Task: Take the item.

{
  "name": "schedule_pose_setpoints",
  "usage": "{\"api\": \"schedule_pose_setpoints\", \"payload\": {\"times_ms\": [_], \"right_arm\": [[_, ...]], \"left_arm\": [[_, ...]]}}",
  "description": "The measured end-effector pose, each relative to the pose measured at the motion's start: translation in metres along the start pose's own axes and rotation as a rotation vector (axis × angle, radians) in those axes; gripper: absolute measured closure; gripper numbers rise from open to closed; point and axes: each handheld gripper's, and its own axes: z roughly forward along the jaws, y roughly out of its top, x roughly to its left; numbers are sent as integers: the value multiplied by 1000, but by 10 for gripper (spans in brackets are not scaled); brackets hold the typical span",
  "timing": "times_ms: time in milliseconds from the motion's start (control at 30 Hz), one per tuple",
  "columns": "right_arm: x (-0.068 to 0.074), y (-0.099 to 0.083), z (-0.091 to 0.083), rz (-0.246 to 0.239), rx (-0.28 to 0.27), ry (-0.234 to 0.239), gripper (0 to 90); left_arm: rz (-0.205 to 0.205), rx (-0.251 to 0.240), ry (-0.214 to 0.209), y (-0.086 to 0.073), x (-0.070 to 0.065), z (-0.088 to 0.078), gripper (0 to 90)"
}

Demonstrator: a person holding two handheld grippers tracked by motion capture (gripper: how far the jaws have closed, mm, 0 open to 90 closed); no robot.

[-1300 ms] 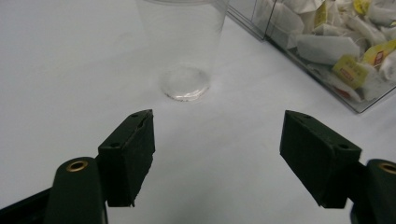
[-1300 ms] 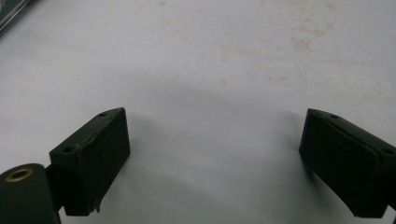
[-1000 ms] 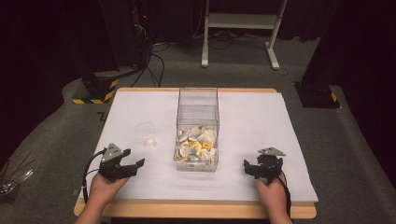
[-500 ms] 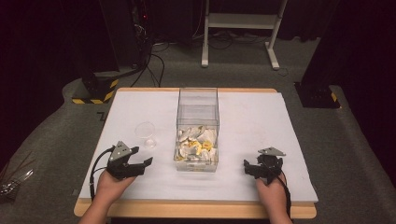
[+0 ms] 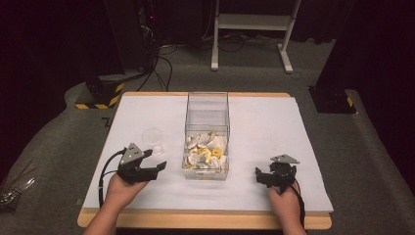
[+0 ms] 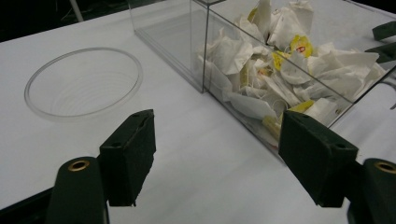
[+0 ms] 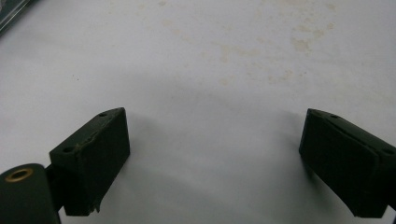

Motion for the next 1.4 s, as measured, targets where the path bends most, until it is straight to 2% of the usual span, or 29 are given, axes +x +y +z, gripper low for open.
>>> {"api": "schedule_pose_setpoints", "payload": {"times_ms": [300,733,1067,1200,1400], "right_arm": [[0,0,0,0,1,1,83],[0,0,0,-1,0,1,83],[0,0,0,-1,0,1,83],[0,0,0,0,0,1,84],[0,0,0,-1,-1,0,83]], "left_arm": [[0,-17,-39,11,-5,4,284],[33,-28,-82,26,-19,14,247],[49,-37,-99,36,-26,22,290],[68,-35,-106,39,-30,25,312],[67,-40,-120,45,-34,30,333]]}}
